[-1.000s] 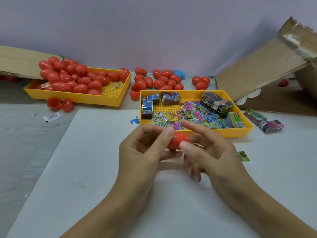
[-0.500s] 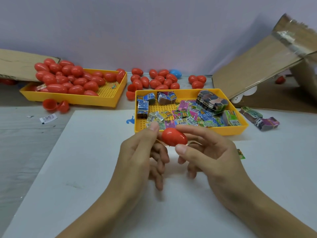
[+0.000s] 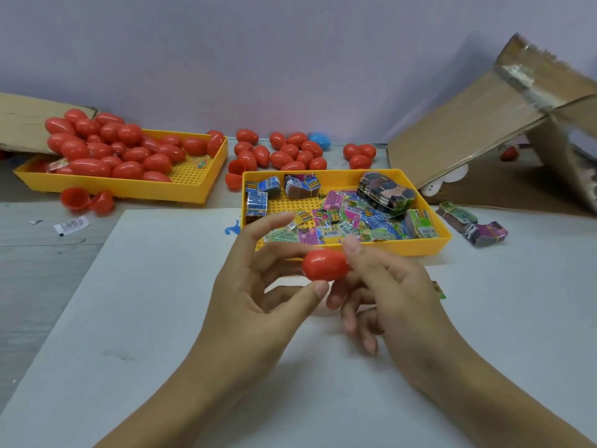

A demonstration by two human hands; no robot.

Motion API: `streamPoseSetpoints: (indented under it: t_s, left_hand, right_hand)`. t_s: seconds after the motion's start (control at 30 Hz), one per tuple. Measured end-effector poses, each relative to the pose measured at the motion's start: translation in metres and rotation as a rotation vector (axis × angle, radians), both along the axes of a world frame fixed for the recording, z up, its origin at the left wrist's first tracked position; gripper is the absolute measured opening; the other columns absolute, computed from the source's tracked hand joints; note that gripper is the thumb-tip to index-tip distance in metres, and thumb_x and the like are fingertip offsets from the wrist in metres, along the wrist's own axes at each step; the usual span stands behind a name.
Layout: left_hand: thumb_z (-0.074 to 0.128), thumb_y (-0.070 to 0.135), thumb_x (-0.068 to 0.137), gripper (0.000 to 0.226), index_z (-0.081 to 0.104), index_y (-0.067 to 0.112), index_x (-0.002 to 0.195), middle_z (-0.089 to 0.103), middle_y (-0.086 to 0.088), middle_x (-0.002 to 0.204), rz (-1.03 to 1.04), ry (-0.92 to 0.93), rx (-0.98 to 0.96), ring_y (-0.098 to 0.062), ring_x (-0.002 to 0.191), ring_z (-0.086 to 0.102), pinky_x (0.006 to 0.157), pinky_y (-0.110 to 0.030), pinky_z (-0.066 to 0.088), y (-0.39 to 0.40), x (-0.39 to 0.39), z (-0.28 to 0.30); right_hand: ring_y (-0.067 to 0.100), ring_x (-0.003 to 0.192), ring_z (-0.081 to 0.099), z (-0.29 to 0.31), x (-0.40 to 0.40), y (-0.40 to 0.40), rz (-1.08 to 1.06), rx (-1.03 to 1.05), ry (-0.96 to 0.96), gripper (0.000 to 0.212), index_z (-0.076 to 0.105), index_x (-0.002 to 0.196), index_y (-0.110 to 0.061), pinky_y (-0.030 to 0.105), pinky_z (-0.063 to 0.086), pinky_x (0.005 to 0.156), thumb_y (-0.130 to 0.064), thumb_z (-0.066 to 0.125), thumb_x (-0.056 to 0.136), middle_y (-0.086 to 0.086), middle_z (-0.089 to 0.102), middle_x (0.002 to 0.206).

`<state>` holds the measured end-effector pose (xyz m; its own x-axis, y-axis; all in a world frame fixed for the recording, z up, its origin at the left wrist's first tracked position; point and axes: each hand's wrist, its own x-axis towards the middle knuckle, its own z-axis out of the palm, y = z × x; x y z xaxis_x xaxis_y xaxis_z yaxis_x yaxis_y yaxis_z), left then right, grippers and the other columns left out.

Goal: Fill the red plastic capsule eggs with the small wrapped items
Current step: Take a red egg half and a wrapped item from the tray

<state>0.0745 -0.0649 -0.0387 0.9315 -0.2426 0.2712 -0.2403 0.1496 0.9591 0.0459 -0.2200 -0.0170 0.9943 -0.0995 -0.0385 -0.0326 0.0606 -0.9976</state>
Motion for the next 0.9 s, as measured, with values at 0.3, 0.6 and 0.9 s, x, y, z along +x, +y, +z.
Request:
streamPoseSetpoints:
  t_s: [0.3,0.6,0.9]
  left_hand:
    - [0.05,0.024,0.08,0.023,0.071,0.018,0.09,0.058,-0.011,0.072,-0.022,0.276,-0.009,-0.029,0.051,0.052,0.039,-0.032,0.046,0.005,0.005,0.009]
    - [0.078,0.03,0.084,0.013,0.072,0.021,0.092,0.069,-0.01,0.078,-0.03,0.202,-0.004,-0.023,0.061,0.068,0.05,-0.036,0.057,0.005,0.002,0.01]
    - [0.071,-0.002,0.075,0.044,0.06,0.02,0.111,0.071,-0.001,0.108,-0.012,-0.035,0.041,-0.022,0.098,0.071,0.075,-0.028,0.058,0.006,0.003,0.003]
  right_hand:
    - [0.017,0.06,0.066,-0.005,-0.003,0.0,0.044,-0.03,-0.154,0.029,0.075,0.103,-0.029,0.024,0.045,0.042,-0.018,0.075,0.075,0.003,0.075,0.092]
    - [0.021,0.063,0.069,-0.004,-0.005,-0.001,0.075,-0.01,-0.184,0.015,0.071,0.074,-0.019,0.027,0.047,0.046,-0.005,0.065,0.077,0.0,0.073,0.109]
    - [0.017,0.043,0.054,-0.001,-0.002,0.001,0.03,-0.006,-0.043,0.022,0.073,0.081,-0.023,0.02,0.036,0.033,-0.044,0.065,0.082,0.01,0.068,0.066]
